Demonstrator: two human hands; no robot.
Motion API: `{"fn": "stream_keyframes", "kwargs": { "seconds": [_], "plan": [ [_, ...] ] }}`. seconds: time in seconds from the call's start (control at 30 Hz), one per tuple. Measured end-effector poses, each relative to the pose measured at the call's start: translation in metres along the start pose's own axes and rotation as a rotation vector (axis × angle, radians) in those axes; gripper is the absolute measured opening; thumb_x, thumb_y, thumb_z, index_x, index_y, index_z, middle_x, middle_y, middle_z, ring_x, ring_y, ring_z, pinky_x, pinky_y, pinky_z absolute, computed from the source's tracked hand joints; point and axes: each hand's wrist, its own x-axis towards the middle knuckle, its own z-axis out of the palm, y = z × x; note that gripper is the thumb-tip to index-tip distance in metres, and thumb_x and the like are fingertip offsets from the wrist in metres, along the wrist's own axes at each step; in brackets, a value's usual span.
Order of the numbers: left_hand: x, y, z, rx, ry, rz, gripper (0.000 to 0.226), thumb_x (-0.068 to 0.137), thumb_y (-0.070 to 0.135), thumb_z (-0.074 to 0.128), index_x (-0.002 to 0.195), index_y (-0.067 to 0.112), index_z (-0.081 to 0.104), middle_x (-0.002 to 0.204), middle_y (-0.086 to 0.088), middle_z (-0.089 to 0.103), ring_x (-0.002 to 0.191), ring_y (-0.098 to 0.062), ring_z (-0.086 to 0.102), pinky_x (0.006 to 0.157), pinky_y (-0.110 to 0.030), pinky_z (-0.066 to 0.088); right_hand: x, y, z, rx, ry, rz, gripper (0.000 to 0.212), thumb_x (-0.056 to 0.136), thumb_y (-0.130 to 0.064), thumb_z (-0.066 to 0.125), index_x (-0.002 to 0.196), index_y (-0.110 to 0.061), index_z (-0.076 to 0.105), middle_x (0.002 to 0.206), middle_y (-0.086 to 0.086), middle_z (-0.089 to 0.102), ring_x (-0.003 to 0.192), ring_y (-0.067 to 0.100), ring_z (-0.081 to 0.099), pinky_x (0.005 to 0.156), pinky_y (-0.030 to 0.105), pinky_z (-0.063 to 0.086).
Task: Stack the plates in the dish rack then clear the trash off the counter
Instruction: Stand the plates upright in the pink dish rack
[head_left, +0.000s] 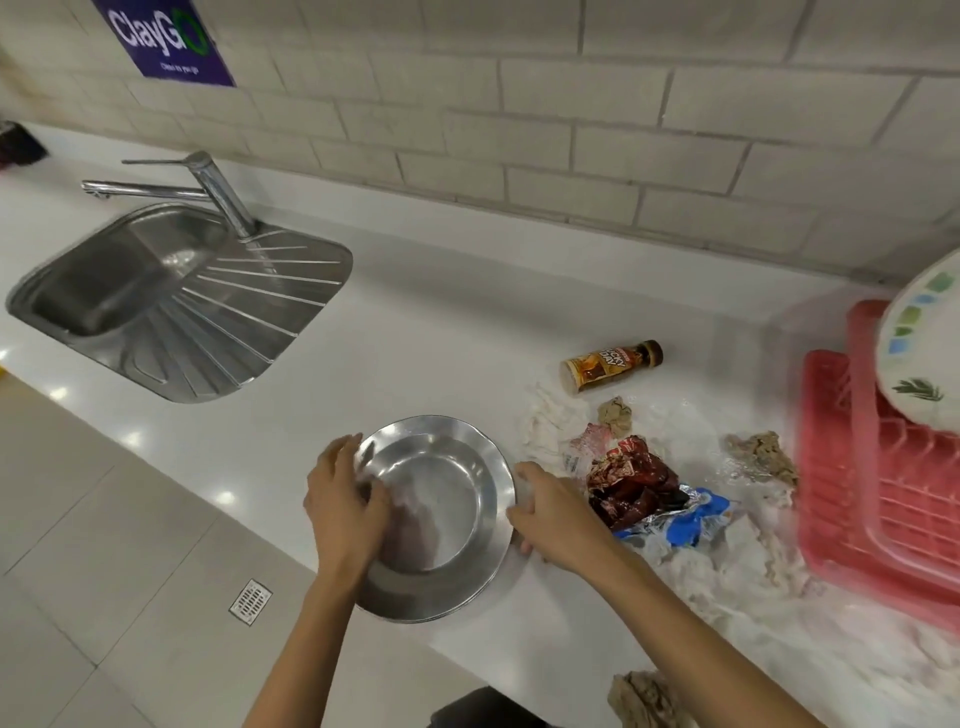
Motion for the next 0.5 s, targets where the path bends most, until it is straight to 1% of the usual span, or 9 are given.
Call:
{"fn": "stream_keyframes", "kwargs": {
  "seconds": [0.03, 0.07, 0.1, 0.13, 0.17, 0.23, 0.3, 0.37, 0.5],
  "plan": [
    [-0.002, 0.016, 0.002, -0.053, -0.017, 0.055, 0.049, 0.078, 0.03, 0.05, 0.126, 0.023, 0.057, 0.129, 0.006, 0.054, 0.118, -0.018, 0.05, 0.1, -0.042, 0.043, -0.003, -0.001, -0.007, -0.004, 0.015, 0.004, 0.029, 0.086, -0.023, 0.052, 0.115, -0.022, 0.052, 0.082, 0.006, 0.067, 0.077, 0.022, 0.065, 0.068, 0.035, 0.055],
    [-0.005, 0.032, 0.005, -0.132, -0.061, 0.083, 0.041, 0.079, 0.029, 0.051, 0.119, 0.025, 0.061, 0.12, 0.012, 0.06, 0.111, -0.012, 0.055, 0.096, -0.037, 0.047, -0.007, -0.001, -0.014, 0.013, 0.029, 0.008, 0.028, 0.087, -0.023, 0.053, 0.114, -0.02, 0.054, 0.08, 0.008, 0.068, 0.069, 0.019, 0.065, 0.062, 0.03, 0.053],
    [-0.008, 0.048, 0.01, -0.206, -0.121, 0.1, 0.032, 0.082, 0.023, 0.053, 0.112, 0.026, 0.063, 0.11, 0.016, 0.065, 0.104, -0.007, 0.06, 0.091, -0.032, 0.049, -0.012, -0.002, -0.021, 0.06, 0.033, 0.012, 0.025, 0.088, -0.021, 0.054, 0.113, -0.019, 0.056, 0.077, 0.009, 0.068, 0.06, 0.014, 0.064, 0.055, 0.025, 0.048],
    [-0.011, 0.063, 0.015, -0.253, -0.18, 0.118, 0.027, 0.085, 0.015, 0.055, 0.107, 0.026, 0.066, 0.101, 0.016, 0.069, 0.097, -0.005, 0.064, 0.087, -0.028, 0.05, -0.017, -0.002, -0.029, 0.12, 0.041, 0.007, 0.023, 0.089, -0.018, 0.055, 0.111, -0.017, 0.059, 0.074, 0.011, 0.069, 0.053, 0.012, 0.063, 0.051, 0.022, 0.045],
    [-0.015, 0.077, 0.022, -0.282, -0.239, 0.145, 0.027, 0.088, 0.007, 0.055, 0.103, 0.026, 0.068, 0.093, 0.015, 0.072, 0.089, -0.005, 0.066, 0.082, -0.024, 0.051, -0.022, -0.001, -0.038, 0.178, 0.061, -0.001, 0.018, 0.089, -0.013, 0.056, 0.107, -0.014, 0.062, 0.073, 0.015, 0.07, 0.051, 0.014, 0.063, 0.048, 0.02, 0.044],
    [-0.024, 0.105, 0.035, -0.316, -0.351, 0.22, 0.032, 0.092, -0.001, 0.053, 0.097, 0.026, 0.069, 0.083, 0.011, 0.073, 0.077, -0.009, 0.069, 0.07, -0.022, 0.05, -0.036, 0.004, -0.058, 0.284, 0.135, -0.01, 0.011, 0.09, -0.008, 0.057, 0.095, -0.009, 0.066, 0.074, 0.02, 0.07, 0.05, 0.02, 0.063, 0.043, 0.017, 0.042],
    [-0.035, 0.129, 0.048, -0.345, -0.427, 0.3, 0.034, 0.092, -0.004, 0.052, 0.094, 0.024, 0.07, 0.08, 0.008, 0.073, 0.071, -0.013, 0.069, 0.065, -0.021, 0.05, -0.054, 0.016, -0.079, 0.369, 0.22, -0.009, 0.012, 0.091, -0.005, 0.056, 0.086, -0.004, 0.067, 0.071, 0.019, 0.069, 0.048, 0.024, 0.062, 0.04, 0.016, 0.041],
    [-0.047, 0.149, 0.061, -0.41, -0.481, 0.331, 0.034, 0.092, -0.006, 0.052, 0.093, 0.022, 0.072, 0.081, 0.004, 0.073, 0.068, -0.017, 0.068, 0.063, -0.022, 0.052, -0.075, 0.03, -0.1, 0.433, 0.301, -0.025, 0.014, 0.093, -0.004, 0.056, 0.082, -0.001, 0.065, 0.066, 0.016, 0.067, 0.046, 0.027, 0.06, 0.039, 0.018, 0.04],
    [-0.072, 0.189, 0.09, -0.485, -0.584, 0.357, 0.034, 0.089, -0.01, 0.055, 0.087, 0.018, 0.074, 0.086, 0.005, 0.075, 0.075, -0.013, 0.07, 0.071, -0.023, 0.056, -0.125, 0.068, -0.149, 0.529, 0.514, -0.031, 0.015, 0.094, -0.003, 0.057, 0.081, 0.003, 0.062, 0.06, 0.014, 0.063, 0.043, 0.026, 0.055, 0.039, 0.02, 0.038]
  ]
}}
